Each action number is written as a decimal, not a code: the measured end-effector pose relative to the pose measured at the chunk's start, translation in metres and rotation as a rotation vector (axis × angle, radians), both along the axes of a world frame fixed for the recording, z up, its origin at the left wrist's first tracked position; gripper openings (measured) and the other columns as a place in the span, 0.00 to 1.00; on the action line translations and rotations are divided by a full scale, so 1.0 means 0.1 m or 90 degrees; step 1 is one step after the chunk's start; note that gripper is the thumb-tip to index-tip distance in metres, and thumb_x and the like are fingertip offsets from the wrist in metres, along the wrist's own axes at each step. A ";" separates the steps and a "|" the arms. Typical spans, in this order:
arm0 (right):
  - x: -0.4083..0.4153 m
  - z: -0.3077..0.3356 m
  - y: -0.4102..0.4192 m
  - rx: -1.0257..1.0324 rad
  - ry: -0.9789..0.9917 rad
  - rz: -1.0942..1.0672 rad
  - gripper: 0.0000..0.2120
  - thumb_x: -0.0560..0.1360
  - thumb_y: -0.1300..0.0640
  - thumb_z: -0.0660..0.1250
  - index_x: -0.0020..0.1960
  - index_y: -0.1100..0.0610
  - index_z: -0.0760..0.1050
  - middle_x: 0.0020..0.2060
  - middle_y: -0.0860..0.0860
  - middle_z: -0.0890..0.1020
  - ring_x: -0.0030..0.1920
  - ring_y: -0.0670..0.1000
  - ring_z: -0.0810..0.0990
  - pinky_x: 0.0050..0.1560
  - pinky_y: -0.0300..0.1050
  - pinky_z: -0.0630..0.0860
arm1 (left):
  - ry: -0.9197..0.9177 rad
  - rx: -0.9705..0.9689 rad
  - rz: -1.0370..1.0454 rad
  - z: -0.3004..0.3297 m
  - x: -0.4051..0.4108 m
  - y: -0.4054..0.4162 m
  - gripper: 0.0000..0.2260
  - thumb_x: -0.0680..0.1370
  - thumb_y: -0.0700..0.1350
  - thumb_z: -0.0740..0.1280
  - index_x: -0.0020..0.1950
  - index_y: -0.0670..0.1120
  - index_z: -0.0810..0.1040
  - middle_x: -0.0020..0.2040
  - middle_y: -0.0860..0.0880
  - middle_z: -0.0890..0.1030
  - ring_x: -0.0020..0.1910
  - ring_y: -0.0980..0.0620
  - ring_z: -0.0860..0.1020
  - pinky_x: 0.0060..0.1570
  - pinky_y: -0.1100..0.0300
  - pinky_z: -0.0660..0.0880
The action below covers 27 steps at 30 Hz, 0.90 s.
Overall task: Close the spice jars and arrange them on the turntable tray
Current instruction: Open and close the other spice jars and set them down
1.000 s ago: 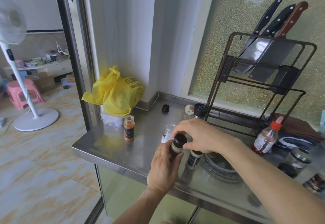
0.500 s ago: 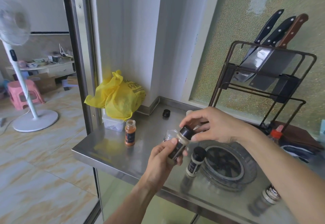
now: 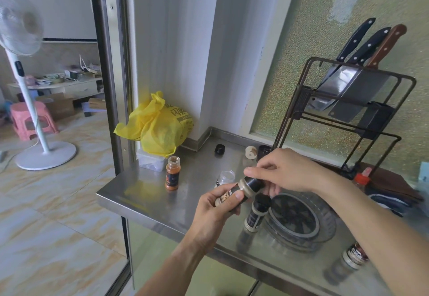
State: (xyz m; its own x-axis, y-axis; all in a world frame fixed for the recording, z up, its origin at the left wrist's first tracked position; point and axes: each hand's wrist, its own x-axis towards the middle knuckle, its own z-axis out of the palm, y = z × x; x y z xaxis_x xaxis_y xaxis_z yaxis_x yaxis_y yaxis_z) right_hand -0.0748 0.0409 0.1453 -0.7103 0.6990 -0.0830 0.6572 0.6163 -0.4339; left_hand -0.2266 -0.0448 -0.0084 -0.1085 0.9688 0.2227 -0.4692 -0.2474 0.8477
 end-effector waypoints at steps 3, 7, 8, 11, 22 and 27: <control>0.03 -0.01 -0.03 -0.037 0.014 -0.004 0.20 0.70 0.33 0.73 0.57 0.43 0.81 0.47 0.46 0.87 0.44 0.46 0.86 0.52 0.46 0.82 | 0.002 -0.003 0.003 0.01 0.00 -0.01 0.17 0.74 0.50 0.74 0.57 0.40 0.84 0.46 0.39 0.81 0.39 0.47 0.69 0.43 0.60 0.72; 0.03 -0.01 -0.05 -0.067 0.041 -0.003 0.12 0.74 0.45 0.75 0.52 0.50 0.82 0.42 0.51 0.88 0.40 0.52 0.87 0.50 0.50 0.84 | 0.013 -0.005 0.006 0.01 -0.02 0.00 0.18 0.74 0.51 0.74 0.57 0.40 0.84 0.46 0.38 0.80 0.39 0.47 0.68 0.44 0.59 0.70; 0.02 -0.02 -0.06 -0.043 0.023 -0.012 0.16 0.74 0.38 0.71 0.50 0.51 0.83 0.40 0.50 0.88 0.39 0.49 0.87 0.50 0.51 0.84 | 0.008 -0.004 0.006 0.00 -0.02 -0.01 0.18 0.73 0.51 0.74 0.57 0.40 0.84 0.46 0.39 0.81 0.39 0.47 0.69 0.44 0.60 0.71; 0.04 0.01 -0.09 -0.025 0.008 -0.005 0.21 0.68 0.36 0.75 0.57 0.43 0.80 0.49 0.44 0.86 0.45 0.45 0.86 0.54 0.52 0.82 | -0.002 -0.001 -0.001 0.00 -0.01 -0.02 0.19 0.73 0.50 0.74 0.58 0.39 0.84 0.46 0.40 0.82 0.39 0.48 0.69 0.44 0.59 0.72; 0.08 0.05 -0.09 -0.035 0.038 0.000 0.16 0.69 0.55 0.80 0.55 0.46 0.83 0.48 0.45 0.87 0.47 0.48 0.86 0.56 0.53 0.82 | 0.058 -0.012 0.022 -0.04 0.01 -0.02 0.15 0.75 0.49 0.75 0.57 0.41 0.85 0.45 0.40 0.79 0.39 0.50 0.72 0.48 0.56 0.70; 0.02 -0.06 -0.06 0.020 0.050 -0.032 0.15 0.69 0.49 0.80 0.55 0.46 0.84 0.45 0.44 0.87 0.45 0.43 0.85 0.55 0.50 0.82 | 0.123 -0.022 0.064 -0.03 -0.02 -0.01 0.11 0.74 0.46 0.77 0.54 0.44 0.86 0.38 0.47 0.80 0.36 0.53 0.73 0.35 0.65 0.69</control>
